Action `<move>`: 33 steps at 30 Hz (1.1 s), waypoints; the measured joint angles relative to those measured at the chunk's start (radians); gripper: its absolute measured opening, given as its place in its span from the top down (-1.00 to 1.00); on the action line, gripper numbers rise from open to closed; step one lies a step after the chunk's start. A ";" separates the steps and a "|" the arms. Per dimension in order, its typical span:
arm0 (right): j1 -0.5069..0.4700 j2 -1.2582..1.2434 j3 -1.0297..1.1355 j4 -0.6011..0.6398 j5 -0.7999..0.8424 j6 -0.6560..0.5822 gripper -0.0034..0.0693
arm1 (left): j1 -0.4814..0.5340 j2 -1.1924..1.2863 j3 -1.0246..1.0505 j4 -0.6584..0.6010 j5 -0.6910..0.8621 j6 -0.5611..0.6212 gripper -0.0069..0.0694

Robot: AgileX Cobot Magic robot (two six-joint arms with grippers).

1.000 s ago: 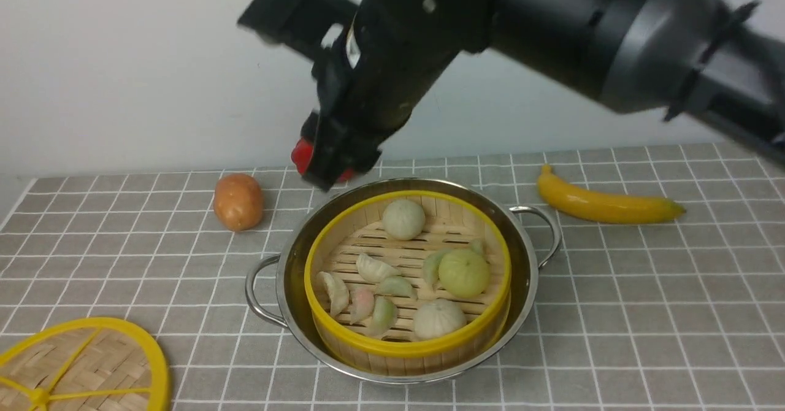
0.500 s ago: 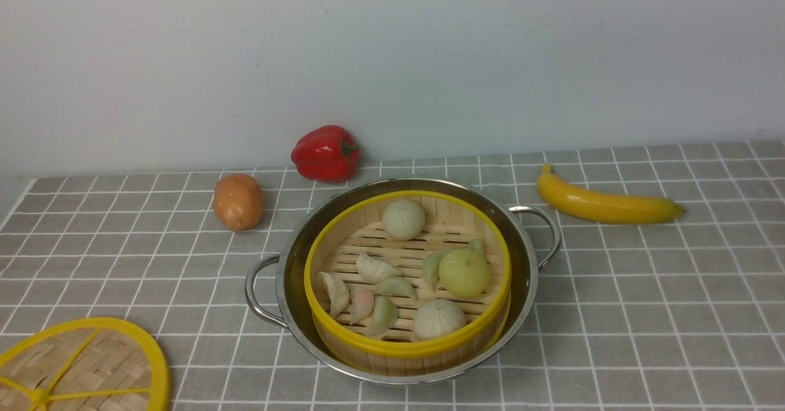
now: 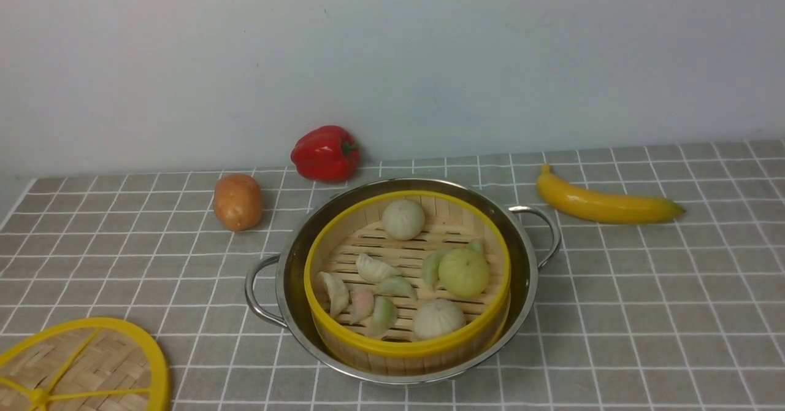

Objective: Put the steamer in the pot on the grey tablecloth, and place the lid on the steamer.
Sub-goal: 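Grasp the bamboo steamer lid lying on the table by its centre knob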

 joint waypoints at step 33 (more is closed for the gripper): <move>-0.746 -1.303 1.670 0.060 -0.465 0.191 0.54 | 0.000 0.000 0.000 0.000 0.000 0.000 0.18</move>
